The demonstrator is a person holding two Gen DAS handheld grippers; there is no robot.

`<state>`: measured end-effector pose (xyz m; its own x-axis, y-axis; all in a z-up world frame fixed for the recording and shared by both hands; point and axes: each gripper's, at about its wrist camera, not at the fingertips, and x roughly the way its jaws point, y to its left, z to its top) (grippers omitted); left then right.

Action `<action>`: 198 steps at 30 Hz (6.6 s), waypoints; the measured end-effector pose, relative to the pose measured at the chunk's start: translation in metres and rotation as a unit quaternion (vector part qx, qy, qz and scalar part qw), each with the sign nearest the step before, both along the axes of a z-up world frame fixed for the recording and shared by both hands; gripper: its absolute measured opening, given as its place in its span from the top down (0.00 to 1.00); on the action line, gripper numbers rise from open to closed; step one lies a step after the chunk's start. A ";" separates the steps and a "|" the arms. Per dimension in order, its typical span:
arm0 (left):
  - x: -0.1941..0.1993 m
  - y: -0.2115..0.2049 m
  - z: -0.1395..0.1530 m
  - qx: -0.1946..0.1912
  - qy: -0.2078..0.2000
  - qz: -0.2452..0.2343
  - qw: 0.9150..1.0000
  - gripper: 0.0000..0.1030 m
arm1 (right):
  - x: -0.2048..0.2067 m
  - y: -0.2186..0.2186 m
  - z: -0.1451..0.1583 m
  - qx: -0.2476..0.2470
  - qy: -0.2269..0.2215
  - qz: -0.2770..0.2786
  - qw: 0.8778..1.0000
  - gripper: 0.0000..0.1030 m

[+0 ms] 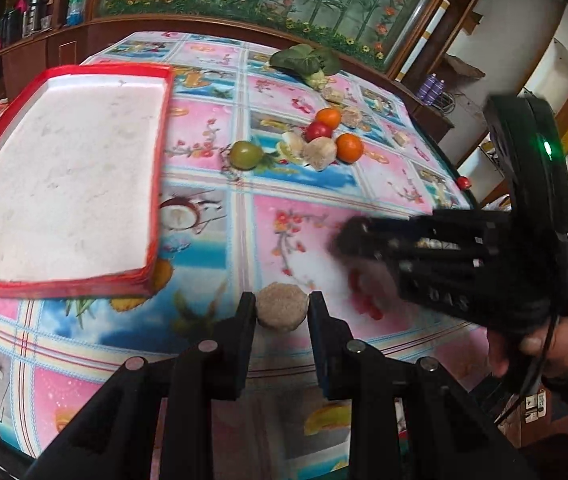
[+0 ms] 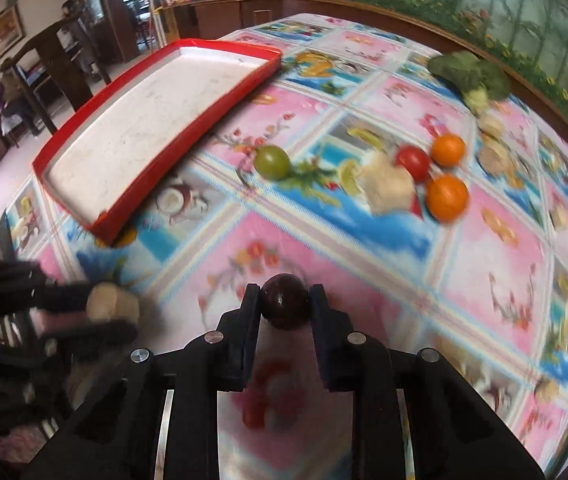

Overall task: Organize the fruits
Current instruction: 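Grasp the dark purple fruit with the right tool while the left tool carries the tan ball to the tray, then open the left tool over the tray while the right tool releases the dark fruit beside it, then lift both open tools from the tray back toward the fruit, then grasp the small green fruit with the left tool while the right tool grasps the wooden cube, then carry the green fruit in the left tool while the right tool carries the cube to the tray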

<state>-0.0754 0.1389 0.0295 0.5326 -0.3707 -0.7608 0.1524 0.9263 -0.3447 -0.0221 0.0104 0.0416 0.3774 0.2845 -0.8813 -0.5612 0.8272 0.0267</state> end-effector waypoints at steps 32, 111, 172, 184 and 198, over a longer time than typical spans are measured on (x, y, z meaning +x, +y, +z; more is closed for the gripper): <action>0.023 0.153 0.010 0.067 0.000 0.151 0.986 0.72 | 0.020 0.160 0.015 0.090 0.048 0.087 0.991 0.77; 0.056 -0.053 0.033 0.132 -0.029 -0.002 0.991 0.19 | -0.013 -0.081 0.021 0.103 0.047 -0.140 0.984 0.64; 0.164 -0.032 -0.015 0.088 0.016 0.056 0.994 0.41 | 0.091 -0.066 -0.009 0.128 0.041 -0.089 0.987 0.62; 0.173 -0.032 -0.021 0.137 -0.001 0.087 0.987 0.71 | 0.065 -0.092 -0.008 0.133 0.049 -0.109 0.984 0.62; 0.090 -0.075 -0.015 0.108 0.021 0.054 0.992 0.71 | 0.025 -0.105 0.011 0.103 -0.001 -0.114 0.988 0.62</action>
<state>0.0149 0.0641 0.0142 0.5261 -0.1386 -0.8391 0.0375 0.9894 -0.1400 0.0032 -0.0945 0.0521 0.4535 0.3661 -0.8126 -0.3618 0.9089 0.2075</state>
